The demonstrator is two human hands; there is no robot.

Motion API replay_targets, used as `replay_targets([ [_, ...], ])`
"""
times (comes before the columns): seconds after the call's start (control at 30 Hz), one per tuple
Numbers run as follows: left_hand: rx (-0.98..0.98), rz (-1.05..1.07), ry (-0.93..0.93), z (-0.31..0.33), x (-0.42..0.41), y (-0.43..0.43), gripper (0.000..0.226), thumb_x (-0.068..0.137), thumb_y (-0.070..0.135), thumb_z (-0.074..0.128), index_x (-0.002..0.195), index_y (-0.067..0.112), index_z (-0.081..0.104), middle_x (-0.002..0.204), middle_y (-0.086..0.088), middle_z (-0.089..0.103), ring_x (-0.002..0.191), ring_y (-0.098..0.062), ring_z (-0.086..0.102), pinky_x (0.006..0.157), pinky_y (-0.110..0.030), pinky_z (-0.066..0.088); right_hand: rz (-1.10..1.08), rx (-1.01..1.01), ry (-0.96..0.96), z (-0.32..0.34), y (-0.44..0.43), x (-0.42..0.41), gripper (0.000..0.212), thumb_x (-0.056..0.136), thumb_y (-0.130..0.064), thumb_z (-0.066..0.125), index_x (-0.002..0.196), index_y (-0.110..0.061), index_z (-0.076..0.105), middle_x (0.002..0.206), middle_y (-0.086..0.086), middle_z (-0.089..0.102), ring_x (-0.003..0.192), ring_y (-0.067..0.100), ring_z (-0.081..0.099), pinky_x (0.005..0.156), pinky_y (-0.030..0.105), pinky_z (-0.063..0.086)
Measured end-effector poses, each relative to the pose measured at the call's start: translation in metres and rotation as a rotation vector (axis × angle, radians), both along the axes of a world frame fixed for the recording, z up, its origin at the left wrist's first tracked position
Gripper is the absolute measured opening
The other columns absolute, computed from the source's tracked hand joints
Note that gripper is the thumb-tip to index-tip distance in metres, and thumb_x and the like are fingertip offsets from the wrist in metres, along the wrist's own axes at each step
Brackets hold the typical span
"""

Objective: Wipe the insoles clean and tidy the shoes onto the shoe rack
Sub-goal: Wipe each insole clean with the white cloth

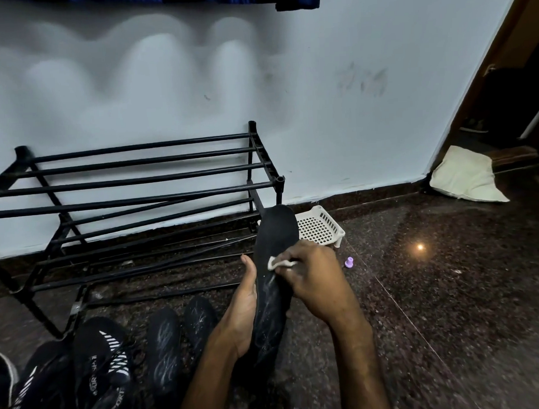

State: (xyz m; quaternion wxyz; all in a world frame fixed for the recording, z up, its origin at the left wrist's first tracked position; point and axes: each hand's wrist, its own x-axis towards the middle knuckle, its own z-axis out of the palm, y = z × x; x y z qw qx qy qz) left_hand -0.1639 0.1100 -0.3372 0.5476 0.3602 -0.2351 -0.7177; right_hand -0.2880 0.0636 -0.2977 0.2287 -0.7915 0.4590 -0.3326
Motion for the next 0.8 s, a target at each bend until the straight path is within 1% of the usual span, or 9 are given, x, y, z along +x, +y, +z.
replay_targets([
  [0.1, 0.014, -0.003, 0.021, -0.003, -0.001, 0.000, 0.080, 0.092, 0.070, 0.020, 0.120, 0.013, 0.070, 0.116, -0.015, 0.070, 0.099, -0.023, 0.070, 0.080, -0.034, 0.055, -0.122, -0.114, -0.032, 0.002, -0.001, 0.005, 0.014, 0.082, -0.012, 0.076, 0.095, -0.017, 0.077, 0.094, -0.005, 0.066, 0.085, 0.006, 0.061, 0.082, 0.021, 0.051],
  [0.2, -0.007, 0.006, 0.057, 0.003, -0.003, 0.003, 0.081, 0.094, 0.067, 0.017, 0.108, 0.012, 0.076, 0.120, -0.017, 0.069, 0.108, -0.023, 0.068, 0.087, -0.033, 0.057, 0.077, 0.008, -0.066, 0.001, 0.004, 0.006, 0.015, 0.080, -0.014, 0.078, 0.092, -0.022, 0.078, 0.092, -0.010, 0.066, 0.085, 0.002, 0.062, 0.080, 0.019, 0.051],
  [0.27, -0.011, -0.017, 0.064, 0.002, -0.002, 0.002, 0.084, 0.093, 0.069, 0.016, 0.109, 0.012, 0.076, 0.113, -0.017, 0.071, 0.098, -0.024, 0.071, 0.080, -0.033, 0.058, 0.070, 0.053, -0.004, 0.000, 0.004, 0.001, 0.013, 0.080, -0.015, 0.078, 0.090, -0.023, 0.078, 0.091, -0.011, 0.067, 0.083, 0.002, 0.062, 0.081, 0.025, 0.053],
  [0.37, 0.003, -0.010, 0.031, 0.000, -0.001, 0.001, 0.081, 0.093, 0.068, 0.017, 0.120, 0.010, 0.067, 0.104, -0.014, 0.073, 0.082, -0.021, 0.071, 0.067, -0.031, 0.057, -0.138, -0.070, 0.022, 0.000, -0.001, -0.001, 0.014, 0.083, -0.014, 0.076, 0.095, -0.020, 0.076, 0.096, -0.007, 0.066, 0.086, 0.006, 0.062, 0.084, 0.027, 0.054],
  [0.43, -0.022, 0.003, 0.017, 0.002, -0.003, 0.001, 0.077, 0.095, 0.065, 0.018, 0.117, 0.012, 0.070, 0.108, -0.013, 0.073, 0.089, -0.020, 0.072, 0.070, -0.029, 0.058, -0.097, -0.075, -0.055, 0.002, -0.001, 0.004, 0.015, 0.081, -0.012, 0.077, 0.094, -0.021, 0.076, 0.094, -0.007, 0.066, 0.086, 0.006, 0.063, 0.081, 0.022, 0.052],
  [0.53, -0.036, 0.016, 0.049, 0.005, -0.004, 0.002, 0.080, 0.097, 0.061, 0.017, 0.088, 0.014, 0.081, 0.099, -0.014, 0.075, 0.087, -0.019, 0.074, 0.067, -0.027, 0.060, 0.130, 0.103, -0.063, 0.001, 0.005, 0.003, 0.015, 0.078, -0.014, 0.080, 0.089, -0.025, 0.078, 0.089, -0.010, 0.067, 0.084, 0.002, 0.063, 0.078, 0.019, 0.051],
  [0.63, -0.009, 0.015, 0.031, 0.004, -0.002, 0.001, 0.080, 0.094, 0.066, 0.018, 0.100, 0.015, 0.080, 0.106, -0.014, 0.074, 0.088, -0.021, 0.073, 0.070, -0.030, 0.059, -0.018, 0.046, 0.005, -0.005, -0.001, -0.005, 0.013, 0.078, -0.016, 0.078, 0.087, -0.025, 0.077, 0.089, -0.011, 0.068, 0.083, 0.003, 0.064, 0.080, 0.031, 0.055],
  [0.7, 0.006, 0.013, 0.029, 0.003, -0.003, 0.000, 0.077, 0.094, 0.065, 0.019, 0.106, 0.017, 0.078, 0.111, -0.012, 0.072, 0.093, -0.021, 0.072, 0.074, -0.031, 0.058, -0.151, -0.032, -0.009, -0.005, -0.003, -0.004, 0.014, 0.080, -0.014, 0.077, 0.091, -0.022, 0.076, 0.092, -0.009, 0.067, 0.084, 0.006, 0.064, 0.081, 0.032, 0.056],
  [0.8, -0.012, 0.027, 0.065, 0.006, -0.006, 0.002, 0.076, 0.096, 0.062, 0.019, 0.095, 0.017, 0.081, 0.110, -0.013, 0.073, 0.097, -0.020, 0.072, 0.075, -0.030, 0.060, -0.013, 0.014, -0.074, -0.002, 0.003, 0.003, 0.013, 0.080, -0.015, 0.078, 0.091, -0.022, 0.076, 0.091, -0.010, 0.066, 0.084, 0.003, 0.062, 0.079, 0.027, 0.054],
])
